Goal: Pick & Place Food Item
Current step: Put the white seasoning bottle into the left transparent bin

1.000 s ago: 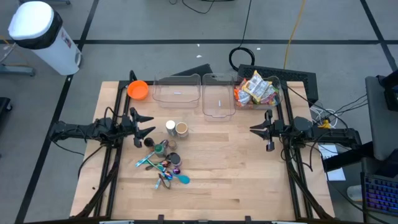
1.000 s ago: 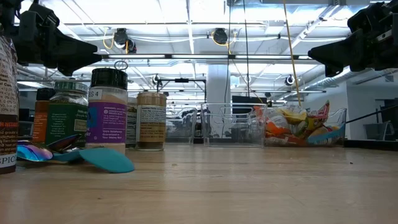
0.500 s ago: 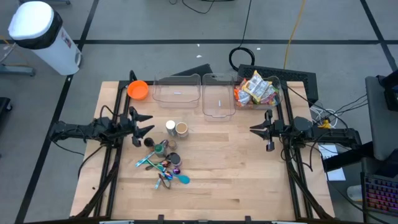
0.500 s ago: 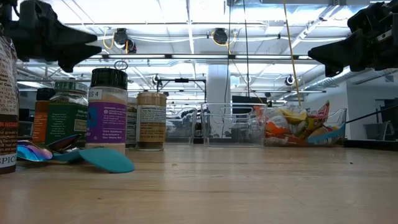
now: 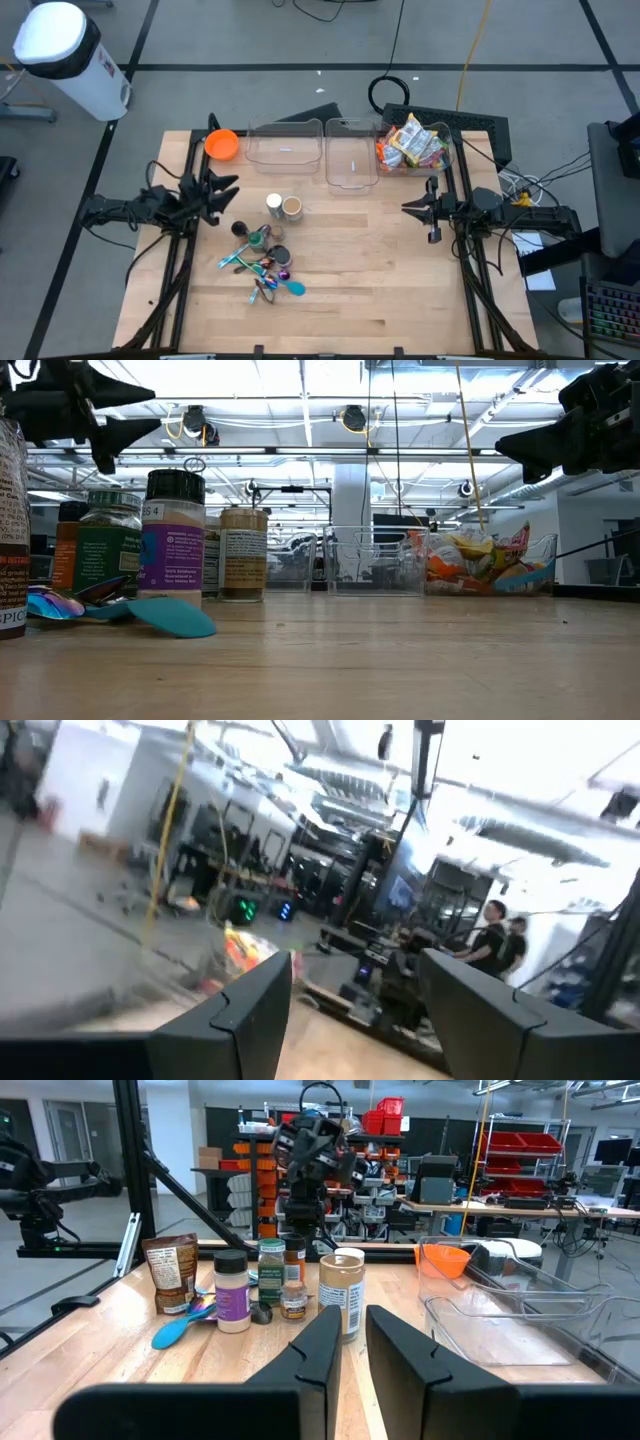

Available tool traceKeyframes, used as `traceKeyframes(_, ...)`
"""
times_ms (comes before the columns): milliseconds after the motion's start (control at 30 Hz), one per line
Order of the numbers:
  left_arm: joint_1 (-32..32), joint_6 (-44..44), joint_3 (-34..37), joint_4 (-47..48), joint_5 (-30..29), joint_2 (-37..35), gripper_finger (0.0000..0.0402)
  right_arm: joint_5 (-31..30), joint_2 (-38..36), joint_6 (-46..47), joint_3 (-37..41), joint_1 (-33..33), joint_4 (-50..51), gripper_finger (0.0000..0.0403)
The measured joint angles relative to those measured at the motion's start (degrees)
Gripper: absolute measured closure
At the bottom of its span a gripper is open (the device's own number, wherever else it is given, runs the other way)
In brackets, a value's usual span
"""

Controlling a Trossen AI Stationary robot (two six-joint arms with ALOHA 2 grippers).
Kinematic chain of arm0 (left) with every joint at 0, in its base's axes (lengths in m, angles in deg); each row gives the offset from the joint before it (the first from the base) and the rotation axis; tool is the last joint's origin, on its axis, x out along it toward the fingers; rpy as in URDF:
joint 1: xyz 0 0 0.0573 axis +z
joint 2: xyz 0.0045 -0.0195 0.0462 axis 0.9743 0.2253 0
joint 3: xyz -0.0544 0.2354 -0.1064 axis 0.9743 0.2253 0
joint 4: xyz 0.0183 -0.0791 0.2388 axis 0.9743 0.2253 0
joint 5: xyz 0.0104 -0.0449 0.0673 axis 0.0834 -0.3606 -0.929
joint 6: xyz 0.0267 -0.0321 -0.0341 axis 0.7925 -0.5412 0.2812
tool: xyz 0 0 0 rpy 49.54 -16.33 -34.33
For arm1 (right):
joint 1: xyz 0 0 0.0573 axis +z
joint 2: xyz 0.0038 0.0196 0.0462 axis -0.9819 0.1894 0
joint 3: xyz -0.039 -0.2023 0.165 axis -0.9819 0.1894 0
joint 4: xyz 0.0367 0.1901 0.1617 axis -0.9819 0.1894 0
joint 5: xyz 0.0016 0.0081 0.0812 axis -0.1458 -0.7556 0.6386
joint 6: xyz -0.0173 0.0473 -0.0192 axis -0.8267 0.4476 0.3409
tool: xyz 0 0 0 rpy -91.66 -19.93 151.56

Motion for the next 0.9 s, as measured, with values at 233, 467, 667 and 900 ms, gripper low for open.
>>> traceKeyframes(233,0.0,-5.7,-5.6,9.2,0.0,12.8,0.0158,0.0,0.0,0.0,0.0,0.0,0.0,0.036)
traceKeyframes(467,0.0,0.2,-19.8,21.8,4.1,30.8,0.0086,0.0,0.0,0.0,0.0,0.0,0.0,0.036)
traceKeyframes(667,0.0,6.4,-28.1,26.6,5.5,44.3,0.0067,0.0,0.0,0.0,0.0,0.0,0.0,0.036)
traceKeyframes(900,1.3,7.2,-30.8,28.8,2.8,54.2,0.0066,0.0,0.0,0.0,0.0,0.0,0.0,0.036)
